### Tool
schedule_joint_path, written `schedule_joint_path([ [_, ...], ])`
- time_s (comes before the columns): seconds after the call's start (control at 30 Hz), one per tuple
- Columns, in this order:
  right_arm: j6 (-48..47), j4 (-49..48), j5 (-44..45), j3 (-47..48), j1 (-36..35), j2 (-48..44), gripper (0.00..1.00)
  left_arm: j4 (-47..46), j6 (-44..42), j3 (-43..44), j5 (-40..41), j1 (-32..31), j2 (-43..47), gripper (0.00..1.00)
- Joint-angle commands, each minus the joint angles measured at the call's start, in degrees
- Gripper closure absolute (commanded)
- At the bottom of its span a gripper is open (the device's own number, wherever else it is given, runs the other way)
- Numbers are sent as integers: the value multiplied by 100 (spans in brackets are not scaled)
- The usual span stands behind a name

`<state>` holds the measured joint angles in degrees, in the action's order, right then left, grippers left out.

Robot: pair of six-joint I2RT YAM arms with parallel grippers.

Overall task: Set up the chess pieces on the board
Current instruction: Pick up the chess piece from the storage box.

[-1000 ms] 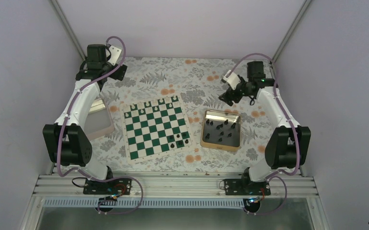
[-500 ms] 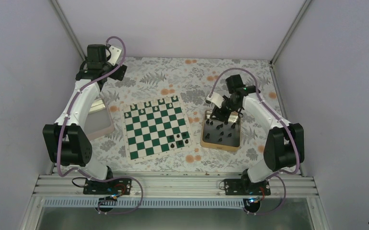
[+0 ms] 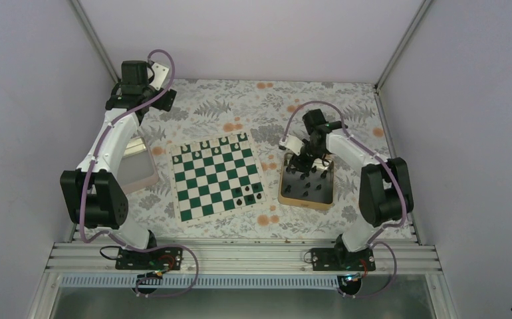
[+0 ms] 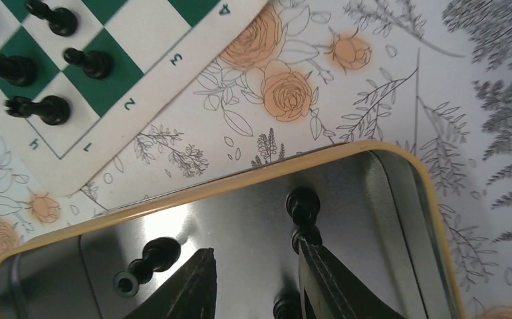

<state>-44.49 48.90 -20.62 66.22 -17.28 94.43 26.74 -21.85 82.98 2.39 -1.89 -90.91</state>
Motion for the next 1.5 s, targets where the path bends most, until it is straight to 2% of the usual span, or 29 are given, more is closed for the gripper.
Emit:
schedule_joint_path([
  [0.0, 79, -225, 263, -45, -107, 339, 66, 11, -6, 71, -42, -13, 30, 0],
  [0.47, 19, -620, 341, 7, -196, 767, 71, 42, -4, 96, -82, -13, 21, 0],
  [0.6, 30, -842, 419, -80, -207, 758, 75, 43, 6, 76, -103, -13, 36, 0],
  [0.87, 71, -1034, 575, -139, -214, 717, 73, 11, -13, 14, -154, -13, 86, 0],
  [1.2, 90, -776, 510, -48, -215, 542, 72, 15, -43, 14, -199, -17, 64, 0],
  [1.47, 65, -848, 437, 57, -215, 801, 71, 17, -80, -14, -220, -14, 73, 0],
])
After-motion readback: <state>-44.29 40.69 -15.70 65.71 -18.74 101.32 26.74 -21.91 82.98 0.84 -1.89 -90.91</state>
